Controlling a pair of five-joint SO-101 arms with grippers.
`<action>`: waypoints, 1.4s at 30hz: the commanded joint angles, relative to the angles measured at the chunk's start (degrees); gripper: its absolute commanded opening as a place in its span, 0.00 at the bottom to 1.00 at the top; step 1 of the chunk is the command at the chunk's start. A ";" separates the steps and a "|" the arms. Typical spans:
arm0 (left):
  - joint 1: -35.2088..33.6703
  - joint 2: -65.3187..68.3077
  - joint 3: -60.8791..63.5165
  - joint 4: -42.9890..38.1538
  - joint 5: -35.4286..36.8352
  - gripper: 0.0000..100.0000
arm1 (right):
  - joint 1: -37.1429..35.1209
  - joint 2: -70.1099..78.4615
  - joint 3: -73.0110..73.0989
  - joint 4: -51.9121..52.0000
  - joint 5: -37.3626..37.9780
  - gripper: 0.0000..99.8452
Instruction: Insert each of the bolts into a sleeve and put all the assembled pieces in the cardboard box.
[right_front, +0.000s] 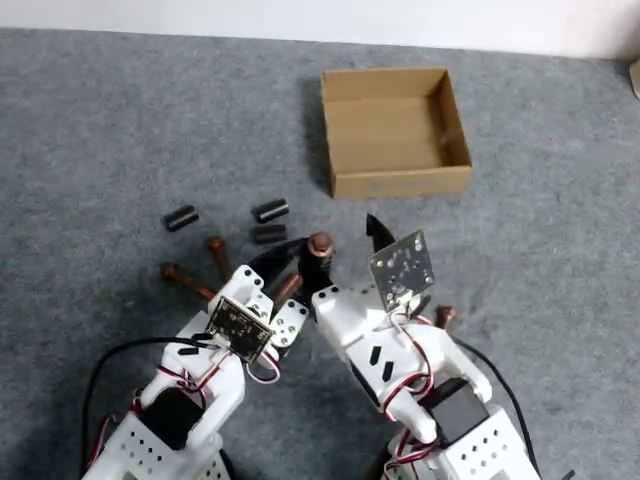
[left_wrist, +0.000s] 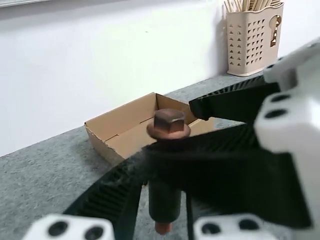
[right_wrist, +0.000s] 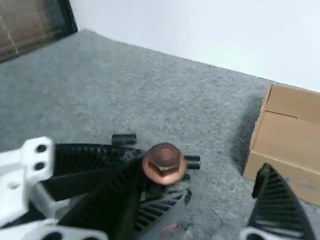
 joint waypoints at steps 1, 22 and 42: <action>-1.63 -0.57 1.01 -1.85 0.79 0.00 | -3.30 0.13 -3.21 3.12 2.46 0.31; -2.33 -0.57 0.92 -2.02 0.88 0.00 | -4.09 0.13 -7.16 5.49 3.43 0.31; -2.33 -0.31 1.10 -1.93 0.88 0.00 | 6.11 0.13 -14.81 8.04 3.43 0.31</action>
